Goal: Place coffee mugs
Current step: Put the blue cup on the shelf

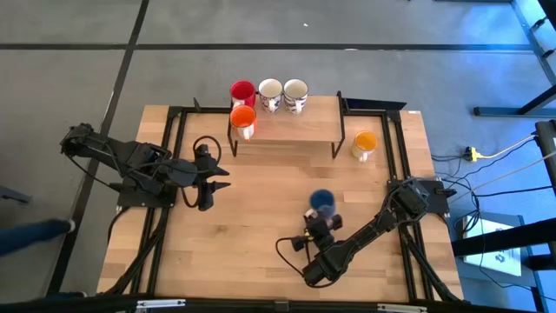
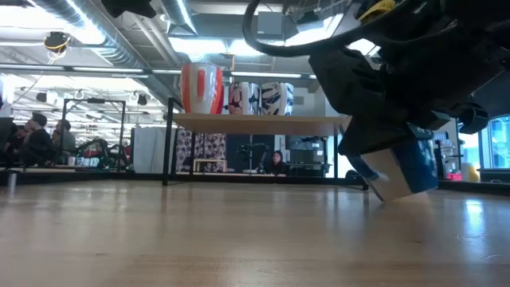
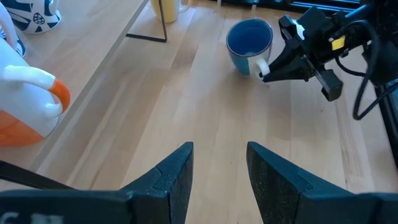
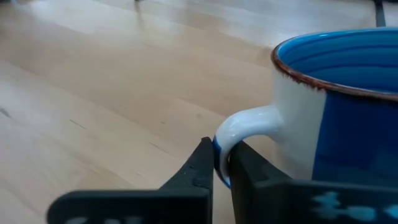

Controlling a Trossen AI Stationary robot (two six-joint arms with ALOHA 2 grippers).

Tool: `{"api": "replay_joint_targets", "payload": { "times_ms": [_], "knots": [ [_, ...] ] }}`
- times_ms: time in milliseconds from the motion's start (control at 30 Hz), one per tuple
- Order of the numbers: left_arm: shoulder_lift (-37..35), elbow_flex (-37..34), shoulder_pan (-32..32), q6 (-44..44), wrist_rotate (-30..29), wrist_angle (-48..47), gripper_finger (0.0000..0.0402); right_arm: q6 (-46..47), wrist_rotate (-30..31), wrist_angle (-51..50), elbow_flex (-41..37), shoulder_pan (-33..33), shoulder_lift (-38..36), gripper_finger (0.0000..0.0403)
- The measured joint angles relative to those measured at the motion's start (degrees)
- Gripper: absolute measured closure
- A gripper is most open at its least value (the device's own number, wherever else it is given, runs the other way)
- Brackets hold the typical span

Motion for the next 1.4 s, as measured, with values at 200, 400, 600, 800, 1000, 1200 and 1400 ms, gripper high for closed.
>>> {"api": "replay_joint_targets", "payload": {
  "times_ms": [200,400,600,800,1000,1200,1400],
  "knots": [
    [0.0,0.02,0.0,-0.01,-0.06,0.02,0.0257,-4.05,2.44,3.63,0.0,0.76,0.0,0.0392],
    [-0.02,0.0,0.0,-0.03,-0.06,0.03,0.0257,-14.75,4.35,15.45,-0.02,0.75,0.0,0.0398],
    [0.0,0.0,0.0,-0.07,-0.06,0.05,0.0257,-29.96,3.32,29.26,0.0,0.55,0.0,0.0397],
    [0.0,0.0,0.0,-0.18,-0.06,0.55,0.0257,-38.55,-0.11,38.09,0.0,-0.15,0.0,0.0397],
    [0.0,0.01,0.02,-0.14,0.45,0.57,0.0257,-39.95,-1.21,38.89,0.0,-0.09,0.0,0.0397],
    [0.0,0.02,0.02,-0.12,2.96,0.55,0.0257,-50.69,-4.23,46.57,0.0,-0.84,0.0,0.0396],
    [0.0,0.02,-0.01,-0.17,6.39,0.55,0.0257,-60.83,-6.28,51.9,0.0,-2.06,0.0,0.0396]
  ]
}}
